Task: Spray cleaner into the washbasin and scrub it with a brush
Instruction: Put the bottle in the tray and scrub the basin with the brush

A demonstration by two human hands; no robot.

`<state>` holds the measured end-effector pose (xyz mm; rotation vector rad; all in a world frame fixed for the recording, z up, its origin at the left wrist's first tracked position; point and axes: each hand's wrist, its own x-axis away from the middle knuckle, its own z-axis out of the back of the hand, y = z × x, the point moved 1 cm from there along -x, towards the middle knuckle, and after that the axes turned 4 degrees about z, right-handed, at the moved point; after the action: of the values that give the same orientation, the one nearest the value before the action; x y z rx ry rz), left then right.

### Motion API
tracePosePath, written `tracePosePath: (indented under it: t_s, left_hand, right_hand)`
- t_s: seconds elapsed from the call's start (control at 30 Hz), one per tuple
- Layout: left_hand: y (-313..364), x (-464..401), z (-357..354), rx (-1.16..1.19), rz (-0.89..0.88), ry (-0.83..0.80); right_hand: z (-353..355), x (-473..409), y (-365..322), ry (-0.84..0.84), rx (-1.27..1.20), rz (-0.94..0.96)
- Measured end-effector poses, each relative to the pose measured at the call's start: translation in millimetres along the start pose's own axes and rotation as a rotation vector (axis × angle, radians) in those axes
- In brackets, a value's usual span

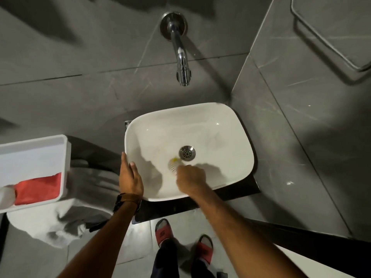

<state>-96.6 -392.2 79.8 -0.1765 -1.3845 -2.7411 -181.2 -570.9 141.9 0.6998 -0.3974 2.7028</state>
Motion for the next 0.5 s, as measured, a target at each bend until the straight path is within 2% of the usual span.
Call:
tracePosePath:
  t_s: [0.1,0.17,0.23,0.33,0.4,0.47,0.5]
  left_hand:
    - [-0.8,-0.9,0.4,0.006,-0.014,0.005]
    - [-1.0,-0.4,0.6,0.007,-0.009,0.014]
    - [0.1,0.6,-0.1,0.006,-0.017,0.016]
    - [-0.5,0.8,-0.5,0.012,-0.021,0.014]
    - [-2.1,0.8,-0.9,0.009,-0.009,0.007]
    - [-3.9,-0.8,-0.8,0.01,-0.012,0.013]
    - [-3.6,-1.5,-0.2,0.012,-0.017,0.015]
  right_hand:
    - [5.1,4.6,60.1,0.06,0.063,-0.247]
    - [0.6,12.4,68.5,0.008,0.099,-0.305]
    - [-7.0,13.9,46.3,-0.016,0.079,-0.206]
    - [-9.0,-1.7,-10.8,-0.072,-0.061,0.056]
    - [-3.7,-21.5,-32.4,-0.017,-0.109,0.153]
    - [2.9,-39.7,-25.1,0.127,-0.064,0.098]
    - [5.3,-44.0,-11.5,0.17,-0.047,0.007]
